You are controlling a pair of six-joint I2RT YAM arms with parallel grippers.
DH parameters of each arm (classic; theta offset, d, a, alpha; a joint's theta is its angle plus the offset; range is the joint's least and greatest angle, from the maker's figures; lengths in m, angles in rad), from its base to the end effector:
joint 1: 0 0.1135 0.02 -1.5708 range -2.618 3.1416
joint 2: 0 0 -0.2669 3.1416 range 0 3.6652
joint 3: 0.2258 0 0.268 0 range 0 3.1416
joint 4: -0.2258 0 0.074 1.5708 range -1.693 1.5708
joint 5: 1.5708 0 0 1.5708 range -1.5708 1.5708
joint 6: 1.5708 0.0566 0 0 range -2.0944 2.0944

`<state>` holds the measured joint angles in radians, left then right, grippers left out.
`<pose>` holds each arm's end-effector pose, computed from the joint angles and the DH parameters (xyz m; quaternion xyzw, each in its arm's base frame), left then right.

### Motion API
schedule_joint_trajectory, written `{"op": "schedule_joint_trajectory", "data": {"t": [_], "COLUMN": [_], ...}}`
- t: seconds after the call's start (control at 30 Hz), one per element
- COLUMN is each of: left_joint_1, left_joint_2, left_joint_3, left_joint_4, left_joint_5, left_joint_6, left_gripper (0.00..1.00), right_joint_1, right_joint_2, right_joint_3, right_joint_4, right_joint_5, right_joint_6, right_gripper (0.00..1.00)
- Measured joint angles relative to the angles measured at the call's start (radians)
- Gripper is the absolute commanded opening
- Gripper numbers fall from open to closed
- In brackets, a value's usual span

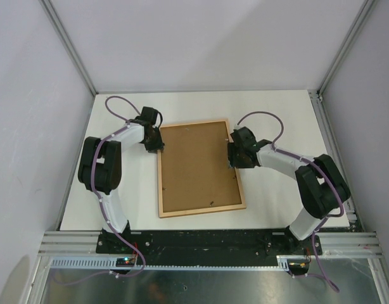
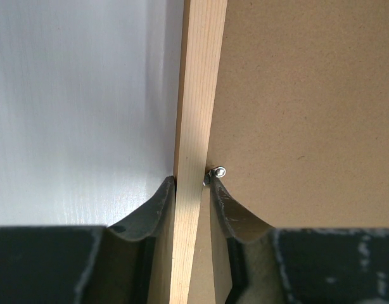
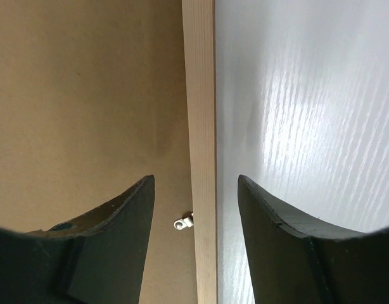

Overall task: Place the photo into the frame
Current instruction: Press the fastener onto the backboard.

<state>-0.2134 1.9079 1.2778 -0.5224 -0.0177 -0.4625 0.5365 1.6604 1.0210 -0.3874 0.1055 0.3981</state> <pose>0.3987 -0.0854 0.1406 -0.1233 0.9704 -0.0607 0.1987 0.3096 0.1772 0.1601 -0.0524 0.9606 0.0755 0.2624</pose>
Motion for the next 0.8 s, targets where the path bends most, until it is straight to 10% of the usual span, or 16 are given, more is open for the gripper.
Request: {"op": "schedule_joint_trajectory", "data": {"t": [0.8], "left_joint_1": [0.001], "left_joint_2": [0.000], "left_joint_3": [0.000], "left_joint_4": [0.001], "left_joint_5": [0.003], "left_joint_6": [0.000], "left_gripper": [0.00], "right_joint_1": [0.058], "right_joint_2": [-0.082], "right_joint_3": [-0.140], "right_joint_4": [0.011], "right_joint_5": [0.072], "right_joint_6": [0.148], "right_gripper": [0.48]}}
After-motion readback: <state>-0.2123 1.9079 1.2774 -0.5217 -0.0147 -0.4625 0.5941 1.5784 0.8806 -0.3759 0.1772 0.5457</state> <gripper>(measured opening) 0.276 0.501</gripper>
